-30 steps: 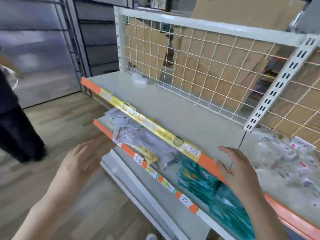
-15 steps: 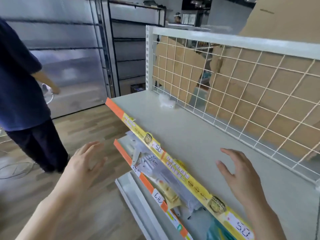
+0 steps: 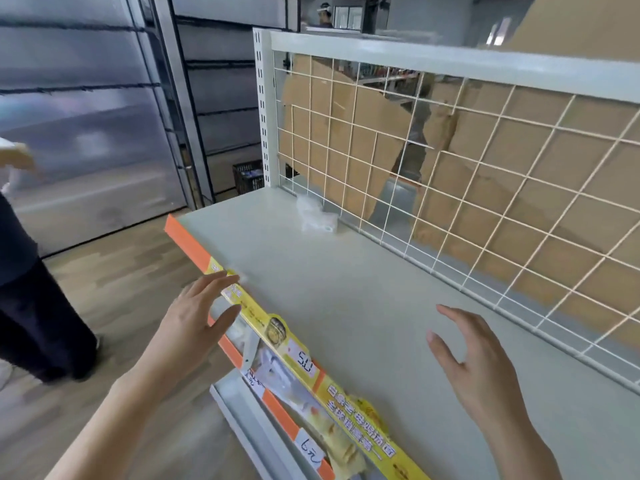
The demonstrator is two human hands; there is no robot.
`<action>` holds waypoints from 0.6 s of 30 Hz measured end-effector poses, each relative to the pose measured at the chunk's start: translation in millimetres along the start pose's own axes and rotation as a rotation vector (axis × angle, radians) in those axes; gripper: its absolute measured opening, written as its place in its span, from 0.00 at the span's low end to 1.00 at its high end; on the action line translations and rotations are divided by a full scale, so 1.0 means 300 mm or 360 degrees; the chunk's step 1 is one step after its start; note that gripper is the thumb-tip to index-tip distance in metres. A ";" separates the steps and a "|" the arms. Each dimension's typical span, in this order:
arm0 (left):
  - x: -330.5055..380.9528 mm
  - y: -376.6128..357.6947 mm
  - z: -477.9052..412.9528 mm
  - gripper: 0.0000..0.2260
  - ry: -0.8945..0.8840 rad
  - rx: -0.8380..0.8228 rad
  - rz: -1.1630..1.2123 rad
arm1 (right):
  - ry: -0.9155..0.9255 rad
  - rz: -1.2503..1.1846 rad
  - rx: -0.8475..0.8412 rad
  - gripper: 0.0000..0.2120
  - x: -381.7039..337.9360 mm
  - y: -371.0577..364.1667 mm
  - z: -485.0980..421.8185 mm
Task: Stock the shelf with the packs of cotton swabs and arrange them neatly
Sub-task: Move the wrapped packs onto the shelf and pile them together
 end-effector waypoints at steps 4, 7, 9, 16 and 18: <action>-0.004 -0.069 -0.144 0.18 -0.0017 -0.0079 0.0066 | -0.0051 0.0066 -0.0043 0.18 -0.002 -0.060 -0.042; -0.009 -0.131 -0.290 0.18 -0.0120 -0.0157 0.0082 | -0.0106 0.0148 -0.0038 0.19 0.002 -0.102 -0.096; -0.010 -0.176 -0.391 0.18 -0.0192 -0.0215 0.0067 | -0.0155 0.0188 -0.0022 0.19 -0.002 -0.137 -0.145; -0.034 -0.336 -0.729 0.28 -0.0354 -0.0455 0.0024 | -0.0175 0.0198 -0.0084 0.22 -0.084 -0.365 -0.421; -0.037 -0.385 -0.818 0.24 -0.0348 -0.0515 0.0031 | -0.0181 0.0186 -0.0170 0.24 -0.101 -0.471 -0.508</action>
Point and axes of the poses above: each hand's wrist, its own z-axis away from the middle knuckle, its own y-axis out of the back of the hand, x = y × z, the point moved 8 cm from there along -z, towards the middle knuckle, and after that the axes turned 15 degrees about y, right-handed, at the moved point
